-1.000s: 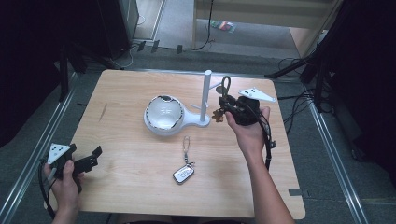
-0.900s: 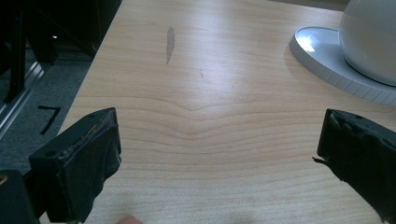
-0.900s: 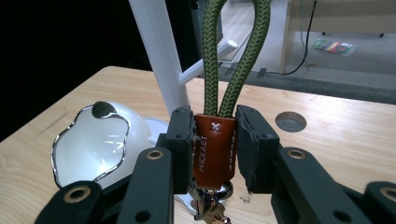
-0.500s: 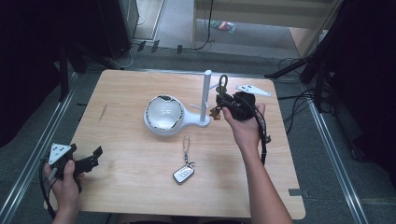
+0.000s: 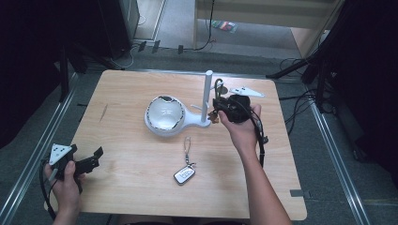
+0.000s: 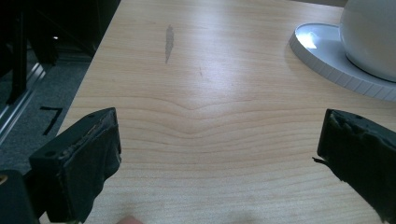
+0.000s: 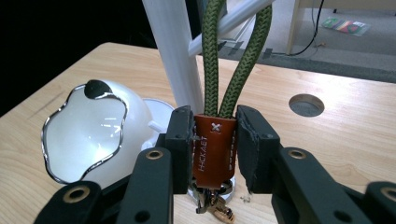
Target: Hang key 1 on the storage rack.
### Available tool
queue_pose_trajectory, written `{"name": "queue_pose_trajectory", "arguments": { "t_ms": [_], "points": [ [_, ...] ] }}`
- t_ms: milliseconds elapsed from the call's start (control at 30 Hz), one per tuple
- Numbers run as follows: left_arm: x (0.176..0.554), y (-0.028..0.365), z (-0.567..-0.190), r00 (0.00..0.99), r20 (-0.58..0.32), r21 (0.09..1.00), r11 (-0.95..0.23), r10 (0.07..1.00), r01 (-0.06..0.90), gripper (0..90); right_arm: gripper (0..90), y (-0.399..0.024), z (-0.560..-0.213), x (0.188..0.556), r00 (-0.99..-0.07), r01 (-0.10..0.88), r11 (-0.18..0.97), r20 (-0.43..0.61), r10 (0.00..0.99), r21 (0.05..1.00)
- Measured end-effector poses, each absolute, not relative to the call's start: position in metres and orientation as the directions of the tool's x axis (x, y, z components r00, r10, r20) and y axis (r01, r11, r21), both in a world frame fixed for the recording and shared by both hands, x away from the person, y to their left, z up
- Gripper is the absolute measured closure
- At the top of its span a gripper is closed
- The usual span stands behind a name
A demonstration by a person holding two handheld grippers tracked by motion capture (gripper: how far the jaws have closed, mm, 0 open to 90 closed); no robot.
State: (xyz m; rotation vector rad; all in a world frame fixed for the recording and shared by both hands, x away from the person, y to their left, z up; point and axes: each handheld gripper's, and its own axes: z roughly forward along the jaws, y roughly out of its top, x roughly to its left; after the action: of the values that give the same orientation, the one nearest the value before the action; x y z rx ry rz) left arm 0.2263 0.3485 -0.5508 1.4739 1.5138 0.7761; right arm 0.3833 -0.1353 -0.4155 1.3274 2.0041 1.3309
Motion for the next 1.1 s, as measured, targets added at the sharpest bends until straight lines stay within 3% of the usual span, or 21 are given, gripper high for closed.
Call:
{"name": "queue_pose_trajectory", "arguments": {
  "t_ms": [333,600,833,1100],
  "points": [
    [0.226,0.348,-0.551,0.068,-0.155,0.887,0.109,0.986,0.45,0.0,67.3,-0.131,-0.428,0.383,-0.494,0.504,0.122,0.169,0.853,0.855],
    [0.226,0.348,-0.551,0.069,-0.153,0.885,0.106,0.986,0.454,0.0,46.5,-0.135,-0.43,0.38,-0.464,0.522,0.144,0.138,0.875,0.841],
    [0.227,0.347,-0.551,0.064,-0.149,0.884,0.104,0.987,0.456,0.0,39.4,-0.139,-0.437,0.363,-0.439,0.548,0.244,0.027,0.898,0.8],
    [0.226,0.348,-0.551,0.068,-0.15,0.883,0.103,0.986,0.458,0.0,34.2,-0.15,-0.441,0.346,-0.399,0.588,0.233,0.028,0.916,0.775]
  ]
}}
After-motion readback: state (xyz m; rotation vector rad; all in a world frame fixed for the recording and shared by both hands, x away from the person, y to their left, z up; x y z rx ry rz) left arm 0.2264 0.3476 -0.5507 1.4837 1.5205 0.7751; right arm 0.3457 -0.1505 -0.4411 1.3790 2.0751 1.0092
